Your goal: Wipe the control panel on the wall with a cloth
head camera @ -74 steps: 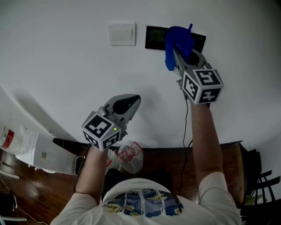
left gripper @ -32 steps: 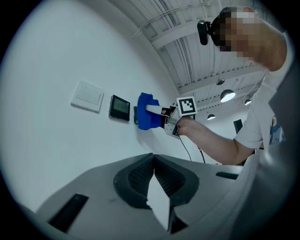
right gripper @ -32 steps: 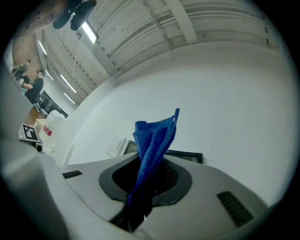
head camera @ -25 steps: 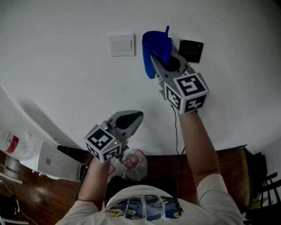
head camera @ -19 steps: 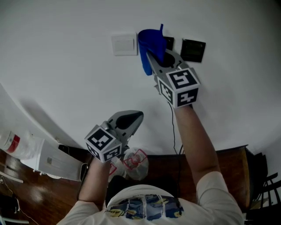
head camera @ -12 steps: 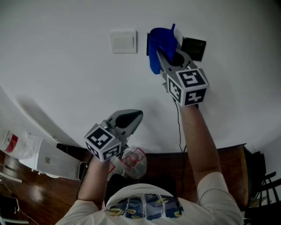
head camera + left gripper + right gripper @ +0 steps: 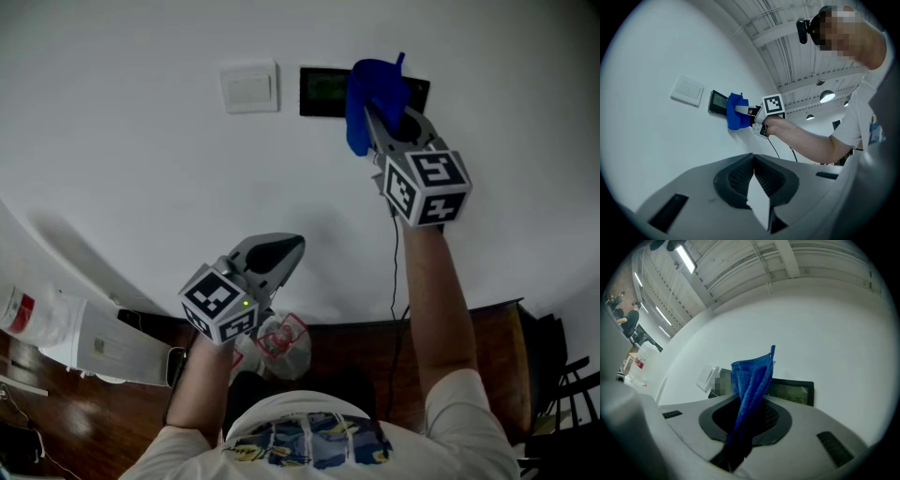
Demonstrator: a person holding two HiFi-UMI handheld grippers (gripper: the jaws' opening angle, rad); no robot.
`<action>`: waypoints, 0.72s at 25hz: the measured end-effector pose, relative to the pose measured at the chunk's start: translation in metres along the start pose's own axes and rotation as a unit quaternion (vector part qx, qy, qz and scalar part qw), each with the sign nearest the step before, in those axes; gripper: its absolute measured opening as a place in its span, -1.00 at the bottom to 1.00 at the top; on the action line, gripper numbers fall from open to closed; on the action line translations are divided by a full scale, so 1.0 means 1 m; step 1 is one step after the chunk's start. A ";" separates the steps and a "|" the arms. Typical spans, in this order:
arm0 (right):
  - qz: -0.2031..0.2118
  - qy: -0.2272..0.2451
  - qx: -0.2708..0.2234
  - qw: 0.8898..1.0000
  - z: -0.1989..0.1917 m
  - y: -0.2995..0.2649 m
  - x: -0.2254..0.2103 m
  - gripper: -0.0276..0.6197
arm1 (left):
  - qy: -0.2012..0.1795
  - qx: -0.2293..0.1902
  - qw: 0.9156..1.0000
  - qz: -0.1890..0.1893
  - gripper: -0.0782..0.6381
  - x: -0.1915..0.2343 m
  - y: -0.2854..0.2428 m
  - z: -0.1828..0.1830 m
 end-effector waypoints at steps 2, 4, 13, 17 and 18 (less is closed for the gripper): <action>-0.001 -0.003 0.000 1.000 -0.002 -0.001 -0.003 -0.69 | 0.001 0.001 1.000 0.000 -0.76 0.002 0.000 -0.001; 0.002 -0.003 -0.004 1.000 -0.002 -0.001 -0.003 -0.69 | 0.001 0.003 1.000 0.000 -0.77 0.003 0.000 -0.002; 0.023 0.016 -0.015 0.999 0.005 0.006 -0.005 -0.69 | 0.002 0.008 1.000 -0.002 -0.77 -0.002 -0.005 -0.001; 0.003 0.009 -0.011 1.000 0.002 0.017 -0.030 -0.69 | 0.000 0.012 1.000 -0.002 -0.77 -0.005 -0.011 -0.001; -0.005 0.008 -0.011 1.000 0.001 0.023 -0.037 -0.69 | -0.001 0.015 1.000 -0.005 -0.77 -0.007 -0.013 -0.001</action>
Point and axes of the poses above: the fingertips, and each gripper's own axes: y backward along the fingers, x to its left, z out of its top, the point moved 8 cm from there along y, backward along the fingers, and after that the axes turned 1 degree about -y, right-handed, at the moved point
